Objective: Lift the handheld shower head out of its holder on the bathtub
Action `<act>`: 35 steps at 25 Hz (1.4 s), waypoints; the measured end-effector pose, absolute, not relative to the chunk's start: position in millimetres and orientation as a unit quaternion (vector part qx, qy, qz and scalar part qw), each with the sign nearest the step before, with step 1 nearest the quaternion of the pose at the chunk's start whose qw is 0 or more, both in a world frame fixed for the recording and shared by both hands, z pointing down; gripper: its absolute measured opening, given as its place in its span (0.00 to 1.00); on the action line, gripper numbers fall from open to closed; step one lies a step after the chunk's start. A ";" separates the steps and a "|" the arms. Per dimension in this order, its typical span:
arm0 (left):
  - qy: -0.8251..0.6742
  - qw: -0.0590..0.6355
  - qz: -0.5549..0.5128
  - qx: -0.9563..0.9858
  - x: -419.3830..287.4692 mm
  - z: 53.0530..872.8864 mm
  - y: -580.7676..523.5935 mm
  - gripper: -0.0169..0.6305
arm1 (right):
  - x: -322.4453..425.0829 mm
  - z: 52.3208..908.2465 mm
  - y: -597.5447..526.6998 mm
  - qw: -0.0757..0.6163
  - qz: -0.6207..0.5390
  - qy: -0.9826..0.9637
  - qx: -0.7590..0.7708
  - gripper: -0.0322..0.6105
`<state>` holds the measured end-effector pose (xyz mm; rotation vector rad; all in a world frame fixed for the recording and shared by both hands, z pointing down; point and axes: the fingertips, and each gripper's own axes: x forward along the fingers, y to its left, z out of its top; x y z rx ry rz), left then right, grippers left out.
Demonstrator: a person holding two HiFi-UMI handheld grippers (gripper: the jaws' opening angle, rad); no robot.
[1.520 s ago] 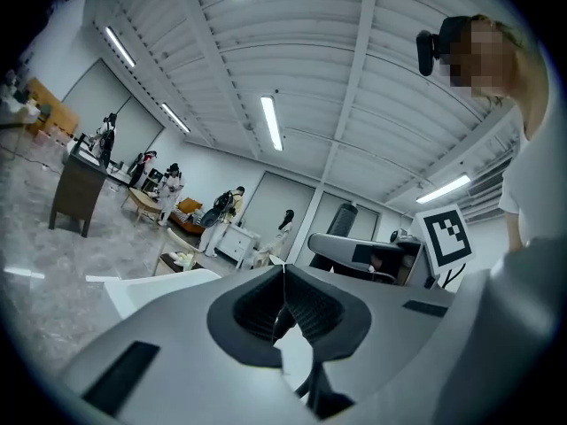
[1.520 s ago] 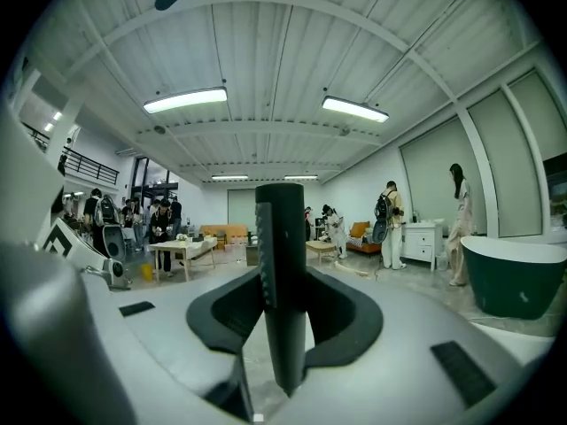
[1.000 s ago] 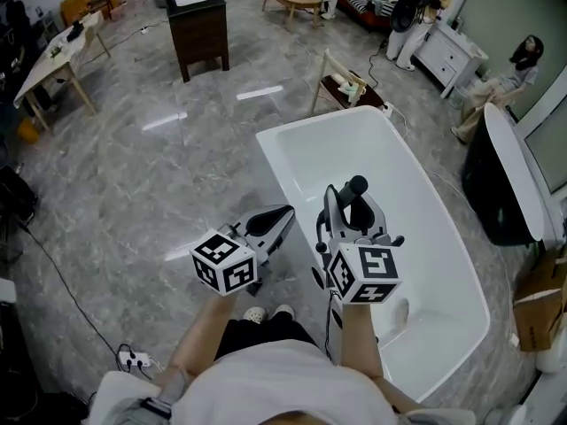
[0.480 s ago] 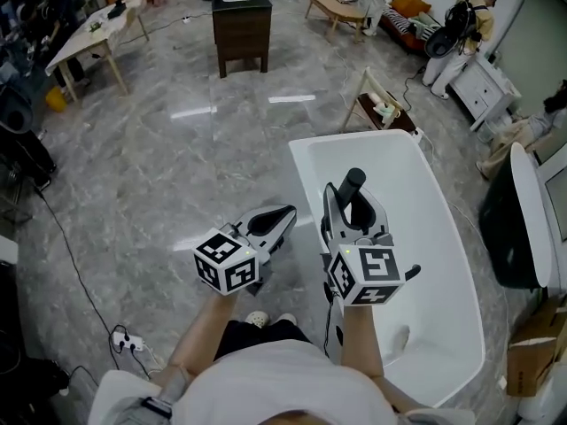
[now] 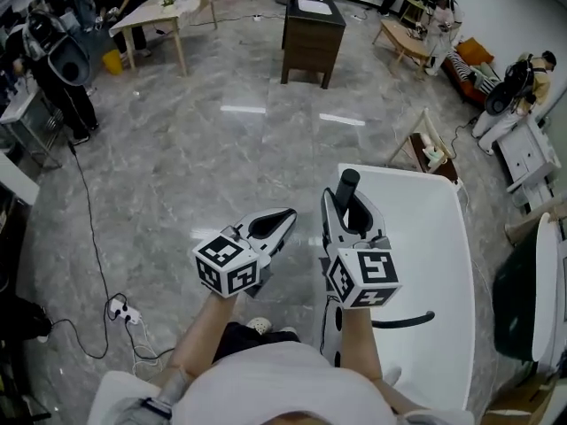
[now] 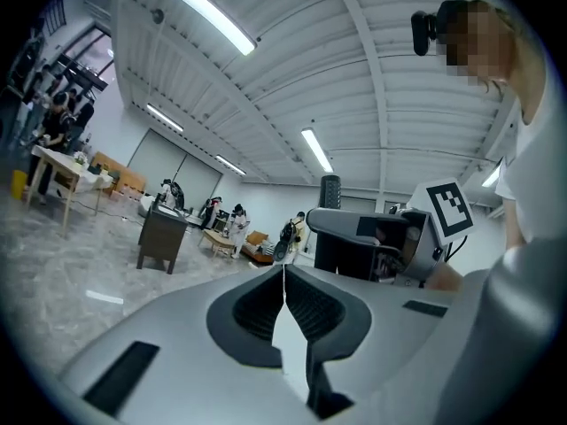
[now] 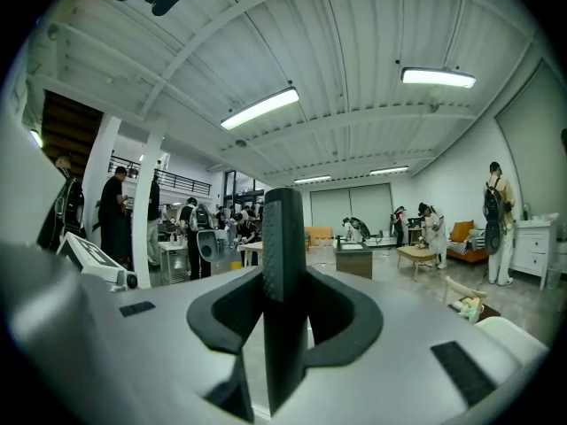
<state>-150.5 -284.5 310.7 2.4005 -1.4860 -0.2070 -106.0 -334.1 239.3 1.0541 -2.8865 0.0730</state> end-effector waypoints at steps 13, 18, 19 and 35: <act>-0.584 0.150 -0.082 0.793 -216.9 313.8 -241.4 0.05 | -189.0 248.7 -297.2 0.049 0.021 -0.965 0.255 0.26; -0.602 0.150 -0.083 0.780 -236.5 316.1 -226.9 0.05 | -209.7 253.9 -281.4 0.053 0.024 -0.971 0.234 0.26; -0.604 0.151 -0.083 0.778 -239.2 316.2 -224.1 0.05 | -213.1 254.6 -277.9 0.053 0.026 -0.971 0.230 0.26; -0.614 0.159 -0.092 0.767 -265.8 325.6 -207.6 0.05 | -249.4 266.7 -233.0 0.059 0.024 -0.982 0.180 0.26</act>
